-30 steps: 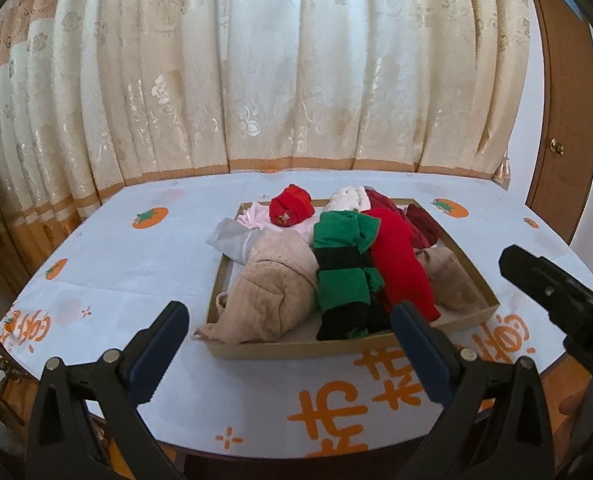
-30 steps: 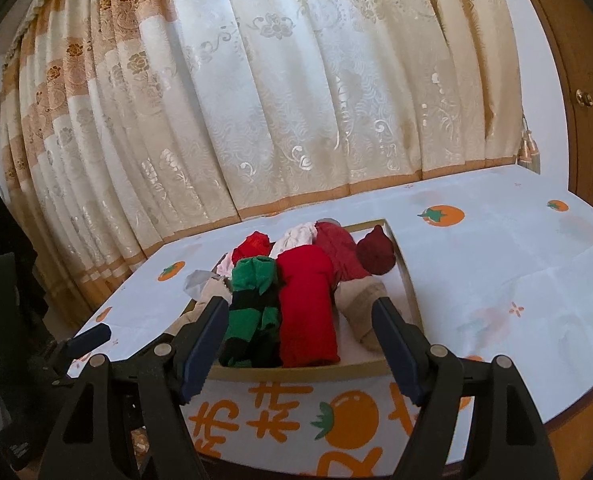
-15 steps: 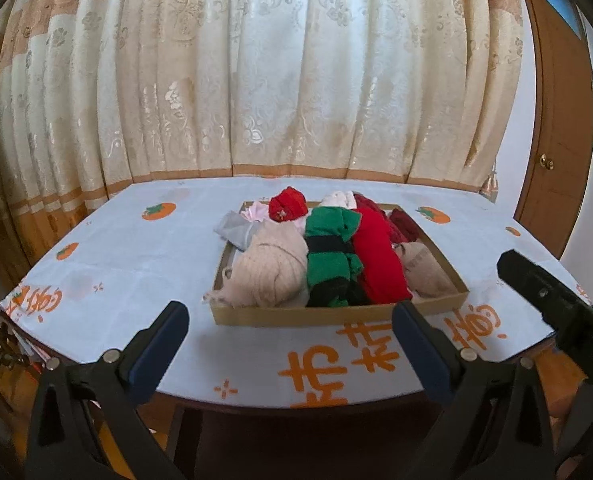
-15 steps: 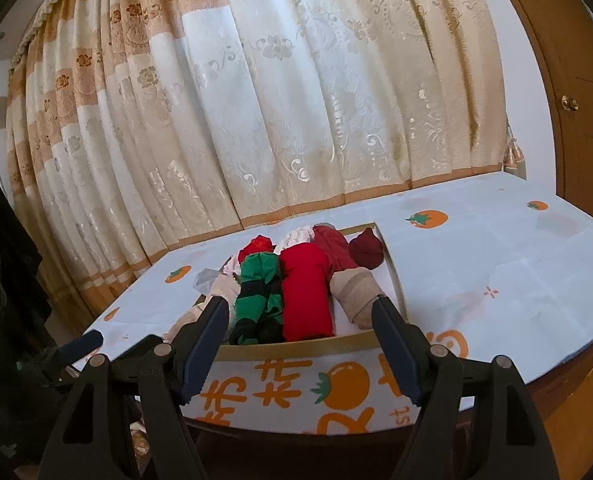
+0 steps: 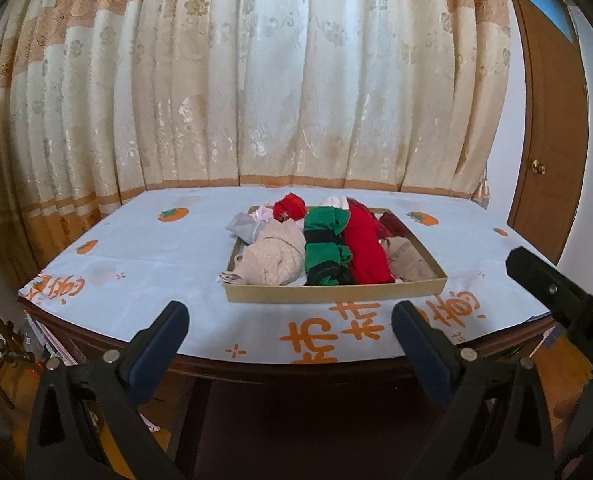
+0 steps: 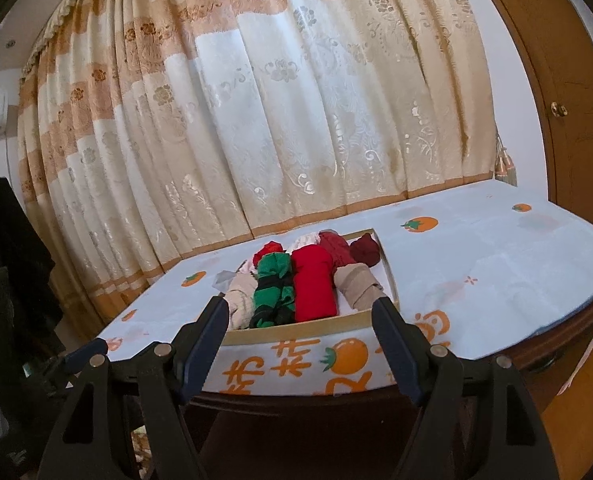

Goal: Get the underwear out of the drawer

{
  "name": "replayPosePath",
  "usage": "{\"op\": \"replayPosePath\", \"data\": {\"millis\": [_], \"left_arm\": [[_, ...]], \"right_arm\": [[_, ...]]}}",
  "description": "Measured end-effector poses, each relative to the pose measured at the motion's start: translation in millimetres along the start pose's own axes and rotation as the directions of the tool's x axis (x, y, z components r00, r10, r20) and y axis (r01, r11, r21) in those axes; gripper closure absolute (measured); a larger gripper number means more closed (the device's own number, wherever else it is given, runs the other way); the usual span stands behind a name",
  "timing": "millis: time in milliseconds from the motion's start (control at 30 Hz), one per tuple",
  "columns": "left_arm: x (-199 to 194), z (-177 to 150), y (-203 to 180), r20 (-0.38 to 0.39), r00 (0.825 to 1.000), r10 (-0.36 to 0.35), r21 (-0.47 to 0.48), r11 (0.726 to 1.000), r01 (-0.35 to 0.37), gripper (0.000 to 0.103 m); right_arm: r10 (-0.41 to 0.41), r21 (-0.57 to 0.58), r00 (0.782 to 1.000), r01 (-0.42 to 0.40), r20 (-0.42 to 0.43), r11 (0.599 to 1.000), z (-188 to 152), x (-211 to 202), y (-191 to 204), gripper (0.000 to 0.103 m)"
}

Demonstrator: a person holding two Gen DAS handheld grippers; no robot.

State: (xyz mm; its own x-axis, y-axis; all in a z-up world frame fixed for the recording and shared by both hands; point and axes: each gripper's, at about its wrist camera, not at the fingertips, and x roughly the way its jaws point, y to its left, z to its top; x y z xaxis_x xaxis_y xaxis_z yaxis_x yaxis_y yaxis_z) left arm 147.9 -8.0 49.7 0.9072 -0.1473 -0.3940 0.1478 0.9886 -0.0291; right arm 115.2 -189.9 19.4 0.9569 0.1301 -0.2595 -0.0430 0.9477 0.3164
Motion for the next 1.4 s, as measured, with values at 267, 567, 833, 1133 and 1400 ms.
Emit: {"op": "replayPosePath", "data": {"millis": [267,567,833,1133,1400], "left_arm": [[-22,-7,-2,0.027,0.999,0.018,0.011,1.0,-0.019,0.0],[-35,-11,-3,0.038,0.999,0.027,0.013,1.0,-0.028,0.0],[-51,-19,-6,0.053,0.998,0.036,0.019,0.999,-0.037,0.0],[-58,-20,-8,0.054,0.998,0.04,0.015,0.999,-0.041,0.0],[-63,-20,-5,0.059,0.997,0.044,0.01,0.999,-0.045,0.0]], "right_arm": [[-0.009,0.001,0.999,0.009,0.05,1.0,-8,-30,3,0.026],[-0.021,-0.027,0.993,0.024,0.112,0.999,-8,-65,11,0.016],[-0.043,-0.029,0.994,0.046,0.098,0.999,-15,-80,8,0.015],[-0.028,-0.03,0.994,0.031,0.102,0.999,-18,-87,10,0.015],[-0.021,-0.048,0.994,0.027,0.107,0.998,-18,-90,16,0.015]]}}
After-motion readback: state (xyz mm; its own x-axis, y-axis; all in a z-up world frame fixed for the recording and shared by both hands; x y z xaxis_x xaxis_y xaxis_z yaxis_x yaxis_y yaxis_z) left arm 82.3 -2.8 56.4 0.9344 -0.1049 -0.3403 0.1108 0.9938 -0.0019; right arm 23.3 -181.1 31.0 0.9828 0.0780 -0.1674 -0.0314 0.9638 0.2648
